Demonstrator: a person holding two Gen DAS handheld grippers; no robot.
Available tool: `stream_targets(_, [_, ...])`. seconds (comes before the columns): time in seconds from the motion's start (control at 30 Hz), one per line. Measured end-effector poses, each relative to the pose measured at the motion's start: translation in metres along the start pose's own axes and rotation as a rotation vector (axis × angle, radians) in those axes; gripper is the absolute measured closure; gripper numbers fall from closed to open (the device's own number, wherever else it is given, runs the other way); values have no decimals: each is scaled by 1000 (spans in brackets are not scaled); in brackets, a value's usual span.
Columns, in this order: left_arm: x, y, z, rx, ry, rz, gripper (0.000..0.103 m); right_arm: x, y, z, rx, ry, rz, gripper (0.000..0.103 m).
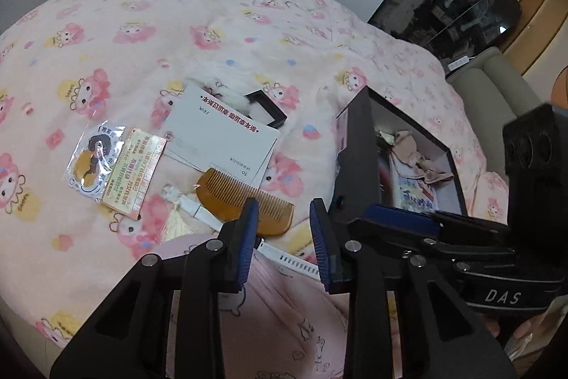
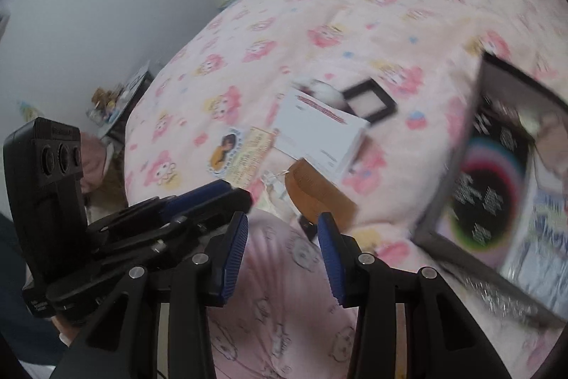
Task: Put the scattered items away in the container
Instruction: 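Grasp the wooden comb with cream tassel using the left gripper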
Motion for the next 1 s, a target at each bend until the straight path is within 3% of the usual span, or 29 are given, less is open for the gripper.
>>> stream_targets(0.1, [14,3,-3,-18,35,-28,74,-16,-5,3,-3,-79,6,65])
stream_targets(0.2, [44,2,-3,3,89,-64,71,-21,-8,19,38,-79,4,65])
stream_targets(0.37, [84,2,30,121,95,-62,54,-25,-11,64,121,-108,20,63])
stream_targets(0.43, [93,5,50,183,98,-29,54,-28,-13,82,149,-112,47,63])
stream_targets(0.77, [115,27,146,422,-81,51,42,-42,-6,127,169,-141,131,60])
stream_targets(0.87, [121,25,162,471,-149,13,37,-42,-4,132,171,-124,135,60])
stream_targets(0.9, [121,24,162,472,-171,10,38,-41,-4,134,173,-128,129,60])
stream_targets(1.0, [114,20,155,473,-227,32,60,-40,-3,133,158,-130,124,67])
Point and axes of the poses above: each gripper's, at about its wrist camera, not at the fingertips, and z roughly the way its jaws point, x to its left, y to its top, the point moved 4 cm from there along z, roughly the way its jaws point, and after that the axes turned 2 degrees about -y, right-handed, at the moved point
